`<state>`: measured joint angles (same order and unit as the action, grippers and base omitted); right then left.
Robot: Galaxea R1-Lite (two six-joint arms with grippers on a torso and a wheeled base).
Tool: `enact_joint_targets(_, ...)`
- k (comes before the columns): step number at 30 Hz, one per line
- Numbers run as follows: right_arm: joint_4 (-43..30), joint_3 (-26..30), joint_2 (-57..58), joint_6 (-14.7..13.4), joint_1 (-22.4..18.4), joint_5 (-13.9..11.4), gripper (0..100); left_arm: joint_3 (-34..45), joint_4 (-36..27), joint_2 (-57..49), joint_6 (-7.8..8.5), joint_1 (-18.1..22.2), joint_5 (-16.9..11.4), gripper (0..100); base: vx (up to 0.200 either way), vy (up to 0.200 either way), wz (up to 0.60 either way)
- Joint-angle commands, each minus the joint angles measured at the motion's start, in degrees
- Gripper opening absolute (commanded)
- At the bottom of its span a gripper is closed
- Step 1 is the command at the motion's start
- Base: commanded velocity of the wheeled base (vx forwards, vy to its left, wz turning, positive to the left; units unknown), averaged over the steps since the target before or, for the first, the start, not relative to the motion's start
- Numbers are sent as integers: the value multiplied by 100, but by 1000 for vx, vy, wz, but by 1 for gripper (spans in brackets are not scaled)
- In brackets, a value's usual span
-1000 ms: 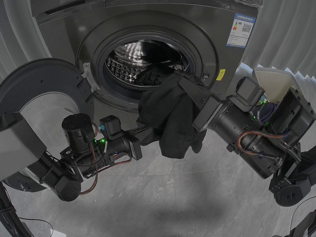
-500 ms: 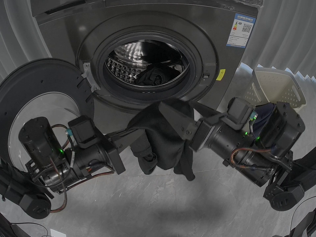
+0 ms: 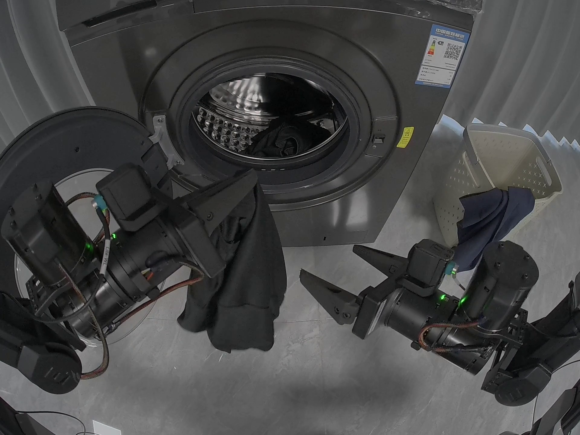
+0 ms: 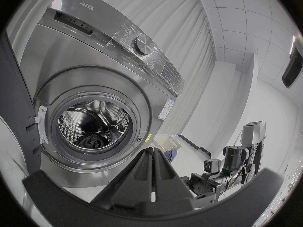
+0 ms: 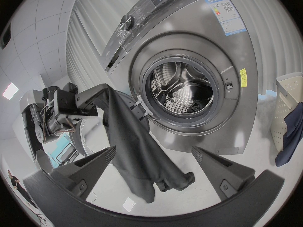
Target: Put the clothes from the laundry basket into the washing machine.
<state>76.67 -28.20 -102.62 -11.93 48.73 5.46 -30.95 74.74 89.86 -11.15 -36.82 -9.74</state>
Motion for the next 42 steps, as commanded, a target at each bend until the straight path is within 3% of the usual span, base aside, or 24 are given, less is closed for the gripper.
enact_joint_targets(1, 33, 42, -56, 7, 58, -1, 100, -60, -39, -38, -1, -10, 113, 0, 0, 0, 0)
enact_joint_targets(4, 112, -28, -206, 68, 67, -1, 100, -51, -39, -30, -1, -19, 262, 0, 0, 0, 0)
enact_joint_targets(20, 384, -1197, -1032, 227, 23, -54, 100, -7, -39, -30, -1, -133, 297, 0, 0, 0, 0)
enact_joint_targets(23, 367, -1742, -1489, 235, -320, -159, 100, -7, -39, -74, 8, -133, 288, 0, 0, 0, 0)
enact_joint_targets(26, 419, -1926, -1691, 235, -452, -168, 100, 19, -39, -100, -1, -133, 288, 0, 0, 0, 0)
enact_joint_targets(42, 648, -1988, -2016, 367, -733, -159, 100, 54, -39, -82, 8, -186, 271, 0, 0, 0, 0)
